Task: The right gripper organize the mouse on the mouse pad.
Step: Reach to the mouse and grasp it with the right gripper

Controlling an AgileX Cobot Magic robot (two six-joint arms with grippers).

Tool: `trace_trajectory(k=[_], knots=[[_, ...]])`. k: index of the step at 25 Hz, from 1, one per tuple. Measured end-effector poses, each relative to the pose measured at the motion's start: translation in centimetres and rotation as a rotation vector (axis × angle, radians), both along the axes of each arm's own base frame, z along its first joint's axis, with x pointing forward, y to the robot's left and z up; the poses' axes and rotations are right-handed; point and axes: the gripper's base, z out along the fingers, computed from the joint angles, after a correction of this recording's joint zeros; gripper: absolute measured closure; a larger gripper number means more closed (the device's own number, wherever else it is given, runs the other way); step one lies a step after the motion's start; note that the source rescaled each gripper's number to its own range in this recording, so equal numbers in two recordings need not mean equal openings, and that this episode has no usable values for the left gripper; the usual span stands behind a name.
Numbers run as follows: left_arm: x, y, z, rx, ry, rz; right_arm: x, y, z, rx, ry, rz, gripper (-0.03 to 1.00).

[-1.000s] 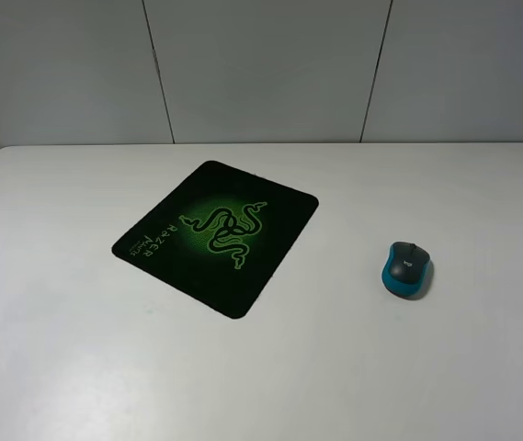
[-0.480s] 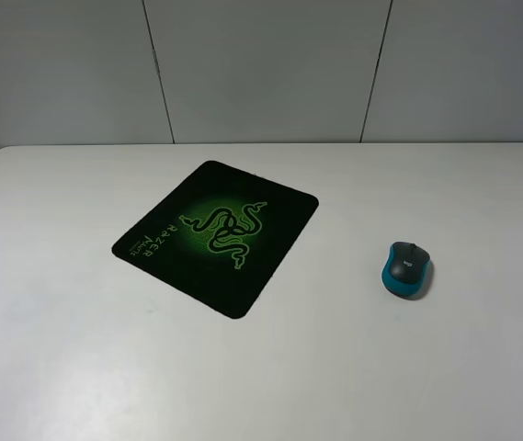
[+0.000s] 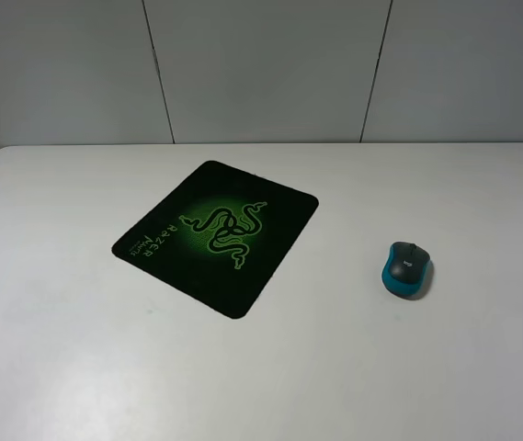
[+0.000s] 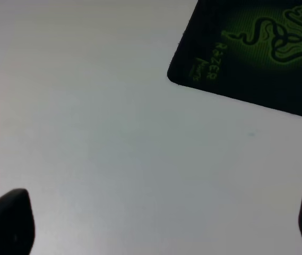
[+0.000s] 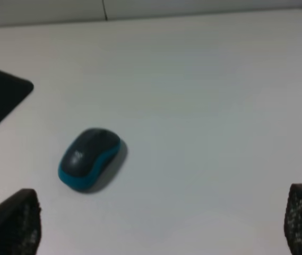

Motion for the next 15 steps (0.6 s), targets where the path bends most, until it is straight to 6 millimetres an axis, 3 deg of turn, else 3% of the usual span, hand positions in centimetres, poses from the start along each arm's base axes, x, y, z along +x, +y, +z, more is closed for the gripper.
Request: trace_trajectory(k=[3,7,15], knots=[[0.0,0.0,0.0,0.0,0.0,0.0,0.2,0.0,1.4,0.0,-0.001,0.0,-0.03],[0.0,0.0,0.0,0.0,0.0,0.0,1.9,0.0,3.7,0.002,0.058,0.0,-0.03],[0.0,0.0,0.0,0.0,0.0,0.0,7.7,-0.2,8.5,0.006,0.275,0.002,-0.03]])
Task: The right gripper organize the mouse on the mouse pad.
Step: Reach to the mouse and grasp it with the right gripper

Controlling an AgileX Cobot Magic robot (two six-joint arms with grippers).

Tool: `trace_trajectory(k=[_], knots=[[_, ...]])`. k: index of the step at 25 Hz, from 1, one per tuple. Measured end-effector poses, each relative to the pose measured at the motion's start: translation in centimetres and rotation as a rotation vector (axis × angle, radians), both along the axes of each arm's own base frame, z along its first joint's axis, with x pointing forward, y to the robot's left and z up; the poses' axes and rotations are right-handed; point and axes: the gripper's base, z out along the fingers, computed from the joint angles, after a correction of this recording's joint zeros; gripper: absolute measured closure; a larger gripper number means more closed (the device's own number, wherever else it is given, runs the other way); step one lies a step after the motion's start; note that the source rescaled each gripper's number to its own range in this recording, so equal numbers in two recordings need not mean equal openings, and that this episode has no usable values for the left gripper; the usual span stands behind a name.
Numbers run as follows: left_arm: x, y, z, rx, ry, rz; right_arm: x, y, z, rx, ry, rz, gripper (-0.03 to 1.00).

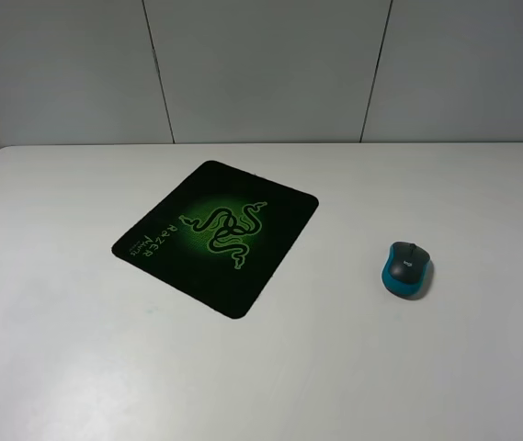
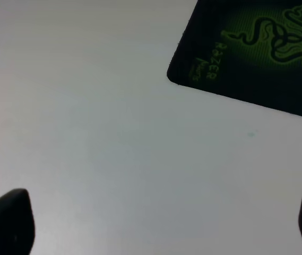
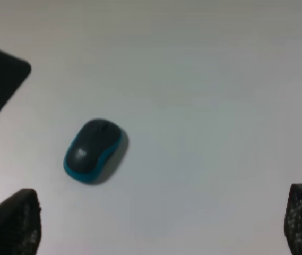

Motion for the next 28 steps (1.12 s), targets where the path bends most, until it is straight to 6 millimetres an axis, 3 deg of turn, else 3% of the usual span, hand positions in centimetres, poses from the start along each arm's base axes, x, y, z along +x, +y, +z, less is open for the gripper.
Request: trace_trajectory(k=[6,13,28], knots=[[0.0,0.0,0.0,0.0,0.0,0.0,4.1,0.0,2.1,0.034,0.102,-0.021,-0.03],[0.0,0.0,0.0,0.0,0.0,0.0,7.9,1.0,1.8,0.094,0.225,0.0,-0.03],[0.0,0.0,0.0,0.0,0.0,0.0,17.1,5.8,-6.0,0.064,0.569,0.04,-0.03]])
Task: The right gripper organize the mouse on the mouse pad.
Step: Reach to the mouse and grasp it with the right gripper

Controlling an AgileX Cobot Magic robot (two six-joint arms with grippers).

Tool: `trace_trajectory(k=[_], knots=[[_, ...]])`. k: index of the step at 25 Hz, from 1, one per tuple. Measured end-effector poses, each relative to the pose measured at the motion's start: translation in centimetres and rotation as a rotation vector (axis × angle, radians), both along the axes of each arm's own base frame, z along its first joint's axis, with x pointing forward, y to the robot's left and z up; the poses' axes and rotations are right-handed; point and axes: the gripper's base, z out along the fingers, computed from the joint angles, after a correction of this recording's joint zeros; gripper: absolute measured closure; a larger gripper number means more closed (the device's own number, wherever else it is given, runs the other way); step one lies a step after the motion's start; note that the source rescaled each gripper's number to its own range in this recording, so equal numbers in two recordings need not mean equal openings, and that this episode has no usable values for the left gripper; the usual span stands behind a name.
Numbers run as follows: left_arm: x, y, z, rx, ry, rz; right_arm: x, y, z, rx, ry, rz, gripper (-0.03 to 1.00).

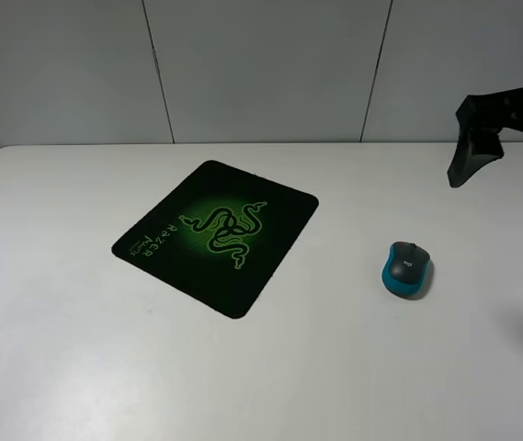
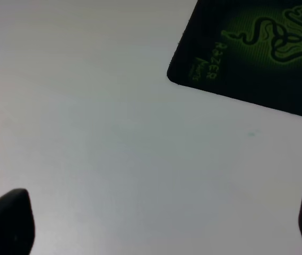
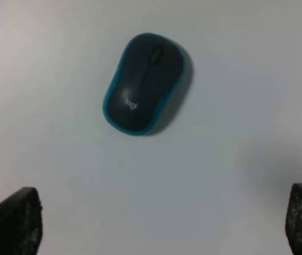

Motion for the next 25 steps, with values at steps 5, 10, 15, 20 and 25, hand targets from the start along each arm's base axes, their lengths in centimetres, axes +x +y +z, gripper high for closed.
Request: trace_trajectory(k=[5,10,15,20,25], knots=[[0.0,0.0,0.0,0.0,0.0,0.0,2.6,0.9,-2.8,0.023,0.035,-0.021,-0.03],[0.0,0.0,0.0,0.0,0.0,0.0,4.6,1.7,-5.2,0.059,0.047,-0.037,-0.03],[0.0,0.0,0.0,0.0,0.0,0.001,5.7,2.0,-7.5,0.051,0.103,-0.062,-0.03],[0.0,0.0,0.0,0.0,0.0,0.001,6.6,2.2,-10.3,0.041,0.19,-0.097,-0.03],[0.0,0.0,0.0,0.0,0.0,0.001,7.4,2.5,-13.0,0.031,0.245,-0.105,-0.03]])
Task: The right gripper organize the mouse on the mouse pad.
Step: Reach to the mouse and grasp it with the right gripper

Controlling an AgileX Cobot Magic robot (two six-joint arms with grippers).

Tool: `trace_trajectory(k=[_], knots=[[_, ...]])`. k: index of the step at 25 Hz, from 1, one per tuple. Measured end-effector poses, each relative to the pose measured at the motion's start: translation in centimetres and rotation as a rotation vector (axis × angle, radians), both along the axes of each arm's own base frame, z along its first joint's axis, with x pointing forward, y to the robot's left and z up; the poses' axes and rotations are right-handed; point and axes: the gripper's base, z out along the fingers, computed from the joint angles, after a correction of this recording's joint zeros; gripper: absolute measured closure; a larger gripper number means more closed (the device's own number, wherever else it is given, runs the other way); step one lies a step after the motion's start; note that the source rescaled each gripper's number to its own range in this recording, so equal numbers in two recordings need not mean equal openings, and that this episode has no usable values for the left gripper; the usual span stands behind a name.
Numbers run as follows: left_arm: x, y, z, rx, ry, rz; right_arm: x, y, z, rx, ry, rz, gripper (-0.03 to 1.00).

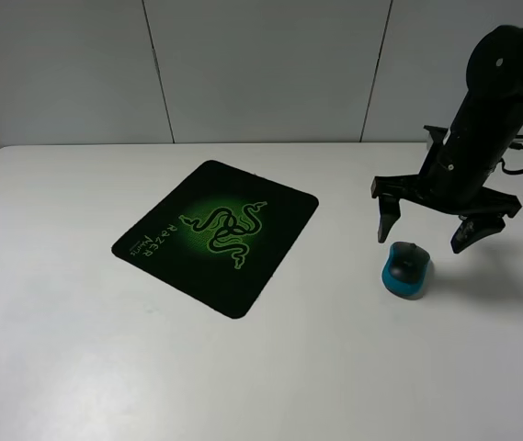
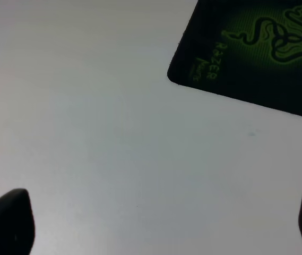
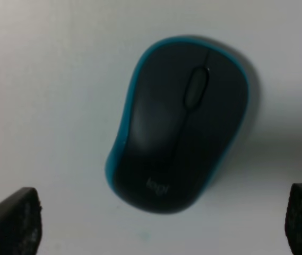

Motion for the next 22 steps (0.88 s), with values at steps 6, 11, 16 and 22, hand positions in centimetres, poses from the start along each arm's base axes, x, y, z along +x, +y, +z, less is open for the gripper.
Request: trace_trajectory(k=[6,11,16,22], knots=[[0.0,0.0,0.0,0.0,0.0,0.0,0.7,0.2,-2.9,-0.01,0.046,-0.006,-0.03],[0.0,0.0,0.0,0.0,0.0,0.0,1.0,0.2,-4.3,-0.015,0.063,-0.008,-0.03],[0.0,0.0,0.0,0.0,0.0,0.0,1.1,0.3,-5.4,-0.019,0.081,-0.011,-0.03],[0.0,0.0,0.0,0.0,0.0,0.0,1.3,0.3,-6.5,-0.022,0.091,-0.023,-0.03]])
